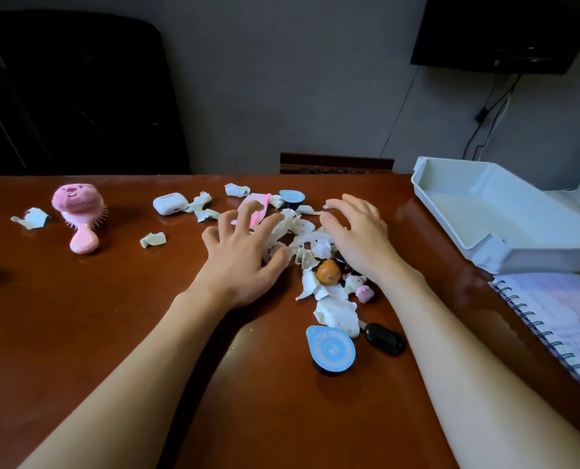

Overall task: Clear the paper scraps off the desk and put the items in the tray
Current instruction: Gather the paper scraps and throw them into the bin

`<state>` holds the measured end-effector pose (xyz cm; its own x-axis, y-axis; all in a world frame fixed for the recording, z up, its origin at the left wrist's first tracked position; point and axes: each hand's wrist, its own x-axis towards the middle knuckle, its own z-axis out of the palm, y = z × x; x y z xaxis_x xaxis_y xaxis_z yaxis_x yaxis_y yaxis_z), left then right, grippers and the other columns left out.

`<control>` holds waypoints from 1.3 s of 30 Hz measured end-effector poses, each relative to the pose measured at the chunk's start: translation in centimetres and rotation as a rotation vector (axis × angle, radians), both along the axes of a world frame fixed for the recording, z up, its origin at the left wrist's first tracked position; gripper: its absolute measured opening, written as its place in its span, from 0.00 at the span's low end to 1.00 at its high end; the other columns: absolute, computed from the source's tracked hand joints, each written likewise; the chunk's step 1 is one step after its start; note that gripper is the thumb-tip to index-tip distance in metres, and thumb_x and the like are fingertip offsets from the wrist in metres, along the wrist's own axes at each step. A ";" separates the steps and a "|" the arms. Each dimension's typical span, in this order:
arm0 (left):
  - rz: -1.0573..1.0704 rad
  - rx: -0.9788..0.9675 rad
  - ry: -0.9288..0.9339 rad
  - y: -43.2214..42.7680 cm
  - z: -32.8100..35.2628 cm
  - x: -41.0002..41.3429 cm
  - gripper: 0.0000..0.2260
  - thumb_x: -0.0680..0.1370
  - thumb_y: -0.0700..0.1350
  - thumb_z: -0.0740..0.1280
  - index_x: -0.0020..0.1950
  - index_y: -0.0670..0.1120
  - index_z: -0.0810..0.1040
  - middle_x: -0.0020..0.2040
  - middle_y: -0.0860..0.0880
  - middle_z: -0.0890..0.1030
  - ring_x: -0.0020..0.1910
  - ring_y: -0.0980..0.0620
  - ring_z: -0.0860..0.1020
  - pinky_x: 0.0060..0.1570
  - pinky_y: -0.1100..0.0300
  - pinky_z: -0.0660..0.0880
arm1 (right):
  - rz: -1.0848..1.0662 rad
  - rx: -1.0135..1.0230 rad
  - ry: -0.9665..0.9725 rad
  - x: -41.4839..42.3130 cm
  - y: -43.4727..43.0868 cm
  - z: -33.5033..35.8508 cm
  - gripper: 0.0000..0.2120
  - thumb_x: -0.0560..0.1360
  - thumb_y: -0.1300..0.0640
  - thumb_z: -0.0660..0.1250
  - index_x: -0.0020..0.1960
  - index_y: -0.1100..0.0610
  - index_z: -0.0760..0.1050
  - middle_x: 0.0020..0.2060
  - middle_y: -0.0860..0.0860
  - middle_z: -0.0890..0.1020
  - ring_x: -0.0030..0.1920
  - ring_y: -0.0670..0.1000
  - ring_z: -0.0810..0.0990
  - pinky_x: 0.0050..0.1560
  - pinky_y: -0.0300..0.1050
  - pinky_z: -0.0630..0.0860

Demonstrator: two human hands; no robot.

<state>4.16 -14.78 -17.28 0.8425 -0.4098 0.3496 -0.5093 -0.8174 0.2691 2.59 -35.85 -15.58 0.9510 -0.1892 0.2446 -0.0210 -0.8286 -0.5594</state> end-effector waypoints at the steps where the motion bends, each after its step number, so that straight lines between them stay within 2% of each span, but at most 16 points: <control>1: -0.004 0.016 -0.002 0.0 -0.1 0.1 0.25 0.78 0.65 0.51 0.76 0.63 0.58 0.77 0.53 0.52 0.75 0.46 0.47 0.71 0.40 0.47 | 0.003 -0.015 0.027 0.2 0.0 -0.1 0.23 0.80 0.43 0.54 0.74 0.44 0.66 0.77 0.45 0.60 0.78 0.48 0.50 0.75 0.56 0.48; 4: -0.047 0.059 0.012 -0.2 -0.3 0.5 0.27 0.78 0.66 0.48 0.78 0.66 0.51 0.80 0.56 0.45 0.78 0.49 0.40 0.72 0.39 0.40 | 0.042 -0.063 0.103 0.4 0.1 -0.3 0.26 0.80 0.44 0.54 0.78 0.45 0.58 0.80 0.46 0.51 0.79 0.48 0.43 0.77 0.55 0.43; 7: -0.095 0.087 0.053 -0.2 -0.3 0.8 0.27 0.79 0.65 0.47 0.78 0.64 0.50 0.81 0.58 0.45 0.79 0.52 0.39 0.73 0.41 0.35 | 0.070 -0.085 0.178 0.7 0.0 -0.4 0.28 0.81 0.43 0.52 0.80 0.47 0.55 0.80 0.47 0.50 0.79 0.49 0.42 0.77 0.57 0.41; 11: -0.118 0.107 0.082 -0.1 -0.3 0.7 0.25 0.82 0.62 0.50 0.79 0.59 0.54 0.80 0.58 0.52 0.79 0.55 0.45 0.75 0.46 0.35 | 0.075 -0.134 0.214 0.7 0.1 -0.3 0.26 0.80 0.45 0.53 0.78 0.47 0.60 0.78 0.47 0.60 0.78 0.49 0.53 0.77 0.57 0.42; 14: -0.112 0.088 0.079 0.0 -0.3 0.8 0.26 0.82 0.61 0.51 0.79 0.57 0.58 0.79 0.58 0.57 0.79 0.56 0.49 0.75 0.47 0.37 | 0.046 -0.114 0.082 0.5 0.2 -0.5 0.23 0.79 0.46 0.55 0.74 0.47 0.67 0.74 0.46 0.67 0.75 0.50 0.60 0.76 0.55 0.53; 16: -0.101 0.077 0.086 -0.1 -0.2 0.8 0.25 0.82 0.61 0.52 0.79 0.57 0.58 0.79 0.58 0.57 0.78 0.56 0.50 0.75 0.49 0.37 | 0.014 -0.129 0.025 0.7 0.1 -0.6 0.23 0.79 0.46 0.55 0.73 0.47 0.66 0.75 0.47 0.64 0.76 0.50 0.56 0.76 0.54 0.53; 19: -0.093 0.052 0.094 -0.1 -0.2 1.0 0.25 0.82 0.61 0.53 0.79 0.57 0.58 0.79 0.58 0.57 0.78 0.56 0.50 0.75 0.50 0.37 | -0.002 -0.130 0.125 1.5 -0.2 -0.7 0.27 0.79 0.43 0.52 0.78 0.46 0.59 0.80 0.51 0.52 0.79 0.51 0.45 0.77 0.57 0.46; 20: -0.092 0.046 0.093 -0.1 -0.2 1.1 0.25 0.82 0.61 0.53 0.79 0.57 0.58 0.79 0.58 0.58 0.78 0.56 0.50 0.75 0.50 0.38 | -0.003 -0.137 0.154 1.9 -0.4 -0.8 0.28 0.79 0.43 0.51 0.78 0.47 0.59 0.80 0.51 0.53 0.79 0.52 0.46 0.77 0.58 0.46; 23: -0.084 0.027 0.084 -0.2 -0.1 0.9 0.25 0.82 0.60 0.54 0.78 0.56 0.59 0.78 0.57 0.60 0.78 0.56 0.51 0.74 0.51 0.39 | 0.013 -0.182 0.171 2.3 -0.3 -0.7 0.27 0.79 0.43 0.51 0.75 0.50 0.65 0.76 0.49 0.64 0.75 0.52 0.59 0.75 0.59 0.51; 26: -0.078 -0.018 0.047 -0.1 0.1 0.5 0.24 0.82 0.57 0.57 0.77 0.53 0.64 0.76 0.55 0.64 0.76 0.55 0.55 0.74 0.53 0.42 | 0.022 -0.188 0.120 1.6 -0.1 -0.5 0.23 0.80 0.45 0.54 0.72 0.49 0.69 0.73 0.48 0.69 0.73 0.52 0.64 0.73 0.54 0.57; 28: -0.069 -0.032 0.035 -0.1 0.2 0.4 0.24 0.81 0.57 0.58 0.76 0.51 0.64 0.74 0.54 0.66 0.75 0.54 0.57 0.74 0.54 0.45 | 0.033 -0.150 0.080 1.2 -0.1 -0.4 0.20 0.80 0.46 0.56 0.69 0.48 0.72 0.70 0.47 0.72 0.70 0.52 0.66 0.68 0.50 0.62; 30: -0.060 -0.047 0.044 0.0 0.2 0.2 0.25 0.81 0.56 0.58 0.77 0.52 0.61 0.74 0.53 0.67 0.74 0.52 0.58 0.74 0.53 0.47 | 0.037 -0.086 0.028 1.1 0.0 -0.4 0.15 0.80 0.48 0.57 0.63 0.46 0.76 0.64 0.43 0.76 0.65 0.49 0.71 0.58 0.46 0.68; 33: -0.058 -0.072 0.037 0.1 0.2 -0.1 0.26 0.81 0.55 0.59 0.78 0.54 0.58 0.73 0.53 0.68 0.72 0.51 0.60 0.73 0.51 0.51 | 0.028 -0.130 -0.059 0.8 0.2 -0.3 0.12 0.79 0.52 0.58 0.56 0.46 0.79 0.55 0.42 0.80 0.56 0.47 0.76 0.49 0.45 0.74; 37: -0.039 -0.068 0.010 0.2 0.4 -0.3 0.25 0.81 0.55 0.60 0.77 0.54 0.60 0.72 0.52 0.68 0.69 0.51 0.62 0.71 0.52 0.55 | 0.066 -0.182 -0.088 0.0 0.5 0.3 0.12 0.79 0.54 0.59 0.58 0.47 0.78 0.51 0.43 0.83 0.49 0.46 0.80 0.44 0.42 0.77; 39: -0.026 -0.063 -0.006 0.2 0.3 -0.3 0.23 0.81 0.53 0.61 0.76 0.53 0.62 0.72 0.52 0.68 0.69 0.50 0.62 0.70 0.53 0.56 | 0.100 -0.181 -0.076 -0.7 0.9 0.6 0.13 0.80 0.53 0.59 0.60 0.47 0.77 0.51 0.43 0.83 0.49 0.46 0.79 0.45 0.43 0.76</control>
